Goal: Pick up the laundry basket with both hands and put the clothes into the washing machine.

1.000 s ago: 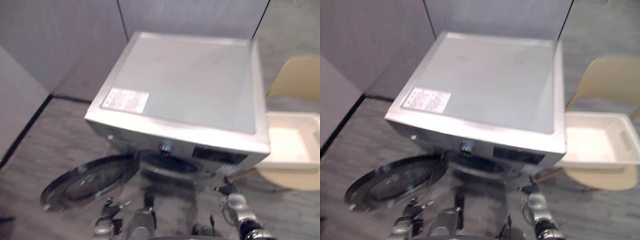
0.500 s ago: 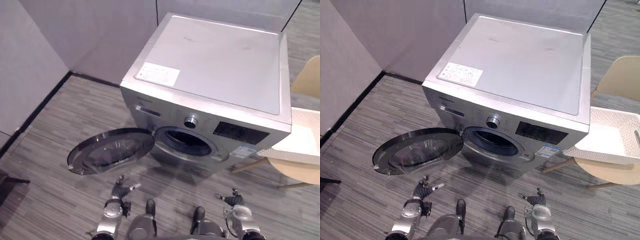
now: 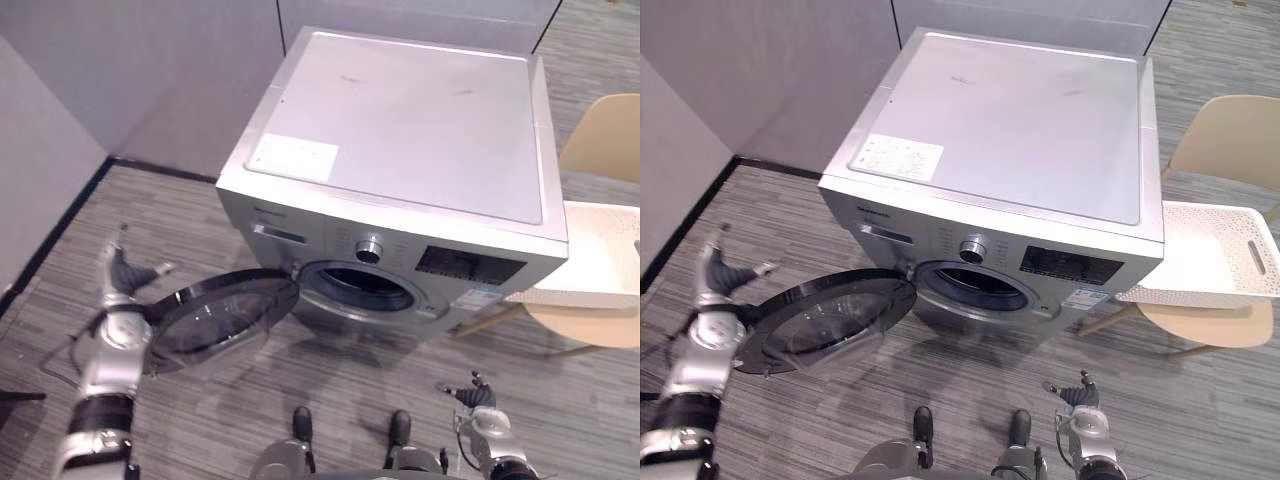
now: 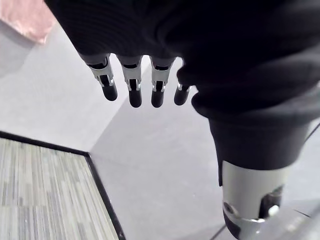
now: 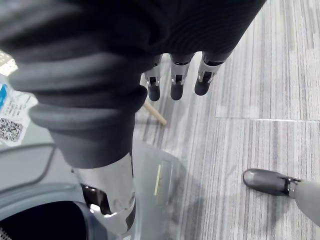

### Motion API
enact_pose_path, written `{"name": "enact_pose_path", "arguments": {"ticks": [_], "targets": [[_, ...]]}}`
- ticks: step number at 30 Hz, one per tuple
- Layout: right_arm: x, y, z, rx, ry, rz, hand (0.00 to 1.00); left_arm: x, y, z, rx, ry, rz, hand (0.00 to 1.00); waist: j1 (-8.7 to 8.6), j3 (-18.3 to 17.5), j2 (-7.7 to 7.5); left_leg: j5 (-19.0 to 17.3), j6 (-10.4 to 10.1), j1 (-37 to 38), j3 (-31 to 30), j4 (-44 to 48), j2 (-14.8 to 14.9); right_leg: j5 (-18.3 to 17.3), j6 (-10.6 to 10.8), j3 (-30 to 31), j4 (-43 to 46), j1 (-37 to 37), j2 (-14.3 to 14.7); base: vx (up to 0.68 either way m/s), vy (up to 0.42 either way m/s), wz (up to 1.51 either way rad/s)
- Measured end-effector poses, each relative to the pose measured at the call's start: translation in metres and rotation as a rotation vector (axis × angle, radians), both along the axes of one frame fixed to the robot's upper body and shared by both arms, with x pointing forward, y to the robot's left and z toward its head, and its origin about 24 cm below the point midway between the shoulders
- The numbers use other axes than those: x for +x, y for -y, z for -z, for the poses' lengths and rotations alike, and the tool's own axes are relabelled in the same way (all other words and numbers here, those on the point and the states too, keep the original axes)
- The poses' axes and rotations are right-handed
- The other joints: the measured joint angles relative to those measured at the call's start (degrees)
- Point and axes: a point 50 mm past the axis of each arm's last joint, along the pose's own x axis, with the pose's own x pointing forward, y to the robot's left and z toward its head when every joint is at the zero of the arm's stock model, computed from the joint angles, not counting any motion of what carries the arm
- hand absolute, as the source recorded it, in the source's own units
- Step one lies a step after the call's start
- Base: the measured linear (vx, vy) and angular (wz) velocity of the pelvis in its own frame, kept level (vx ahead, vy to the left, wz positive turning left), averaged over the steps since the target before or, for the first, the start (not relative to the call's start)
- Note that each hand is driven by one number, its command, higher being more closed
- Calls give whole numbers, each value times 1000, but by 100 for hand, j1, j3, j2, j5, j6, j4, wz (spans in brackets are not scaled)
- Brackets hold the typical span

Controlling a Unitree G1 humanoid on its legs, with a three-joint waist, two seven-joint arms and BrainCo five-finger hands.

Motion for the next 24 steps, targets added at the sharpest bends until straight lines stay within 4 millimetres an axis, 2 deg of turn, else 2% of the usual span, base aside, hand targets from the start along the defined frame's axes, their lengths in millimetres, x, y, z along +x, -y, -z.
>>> {"name": "enact_pose_path", "arguments": {"ticks": [3,5,8,10,14,17,20,22,24], "targets": [[10,-4,-4,-2,20,-32,0,6,-20,-5,10,-70,-69,0,2,85,-144,0,0,-363,126,104,76,186,-133,108,-20,-386,74,-49,2,-23],[11,-9,-4,11,27,-56,0,15,-21,-6,11,-123,-61,0,-6,217,-323,-9,6,-611,144,264,103,245,-137,163,-19,-575,84,-67,11,-6],[19,-14,-11,7,77,-85,0,23,-18,-8,-4,-160,-36,0,-1,316,-413,-96,-16,-1007,204,577,282,413,-264,251,-11,-869,184,-97,-5,-13],[24,-19,-15,8,105,-104,0,28,-17,-12,-19,-155,-32,0,28,387,-452,-214,-42,-1235,237,882,375,427,-263,333,-1,-987,243,-111,-19,-17],[32,-26,-22,12,151,-136,0,32,-18,-17,-85,-123,-47,0,150,524,-423,-512,-167,-1563,306,1429,685,425,-260,464,25,-1124,430,-107,-61,-24],[35,-26,-25,9,172,-142,0,32,-17,-13,-122,-113,-60,0,161,553,-401,-507,-188,-1690,301,1486,792,395,-304,485,80,-1254,526,-73,-91,-10],[33,-24,-26,6,174,-136,0,32,-6,3,-220,-103,-36,0,313,605,-323,-434,-250,-1615,318,1461,889,368,-332,482,102,-1229,608,-8,-75,-6],[34,-25,-27,5,183,-139,0,27,1,15,-284,-89,-26,0,331,602,-263,-401,-291,-1576,307,1412,882,352,-324,461,110,-1207,604,12,-29,3],[33,-24,-27,7,177,-140,0,18,19,37,-377,-62,18,0,328,611,-197,-382,-306,-1379,293,1312,822,279,-264,398,127,-1046,553,33,5,12]]}}
